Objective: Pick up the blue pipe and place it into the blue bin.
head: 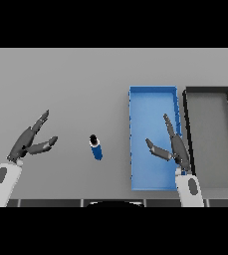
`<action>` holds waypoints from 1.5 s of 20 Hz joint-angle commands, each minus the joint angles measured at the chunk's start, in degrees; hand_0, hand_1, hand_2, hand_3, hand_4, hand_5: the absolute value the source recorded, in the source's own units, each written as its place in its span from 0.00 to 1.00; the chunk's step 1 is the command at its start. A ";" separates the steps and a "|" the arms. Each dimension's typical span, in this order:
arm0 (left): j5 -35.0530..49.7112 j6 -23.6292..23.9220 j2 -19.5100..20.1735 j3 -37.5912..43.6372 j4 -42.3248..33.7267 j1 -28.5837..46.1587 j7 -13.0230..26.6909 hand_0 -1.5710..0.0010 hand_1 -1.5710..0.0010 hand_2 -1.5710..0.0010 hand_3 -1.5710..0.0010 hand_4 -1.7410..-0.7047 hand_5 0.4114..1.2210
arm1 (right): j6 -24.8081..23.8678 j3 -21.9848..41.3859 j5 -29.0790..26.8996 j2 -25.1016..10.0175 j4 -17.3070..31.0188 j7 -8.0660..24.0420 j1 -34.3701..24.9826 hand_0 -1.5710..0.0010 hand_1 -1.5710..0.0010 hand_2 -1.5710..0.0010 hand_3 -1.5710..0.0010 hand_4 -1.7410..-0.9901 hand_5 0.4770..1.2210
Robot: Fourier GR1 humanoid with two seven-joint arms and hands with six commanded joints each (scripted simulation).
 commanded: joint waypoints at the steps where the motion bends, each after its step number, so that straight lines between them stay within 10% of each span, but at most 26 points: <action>1: -0.06 -1.30 0.47 -1.07 -1.97 1.67 -1.05 1.00 1.00 1.00 1.00 0.74 0.21 | 0.05 -0.14 -0.58 0.14 -0.69 -1.12 1.06 1.00 1.00 1.00 1.00 0.74 0.14; 12: -6.50 -5.96 -1.61 -13.79 -10.88 2.31 9.62 1.00 1.00 1.00 1.00 0.62 0.07 | 0.76 0.39 -1.06 0.61 -1.58 0.26 1.00 1.00 1.00 1.00 1.00 0.70 0.13; 30: -12.42 -0.60 -21.51 -17.52 7.90 -6.56 2.91 1.00 1.00 0.97 0.99 0.60 0.16 | 1.14 -0.32 -2.14 0.73 -1.44 -0.13 1.80 1.00 1.00 1.00 1.00 0.73 0.10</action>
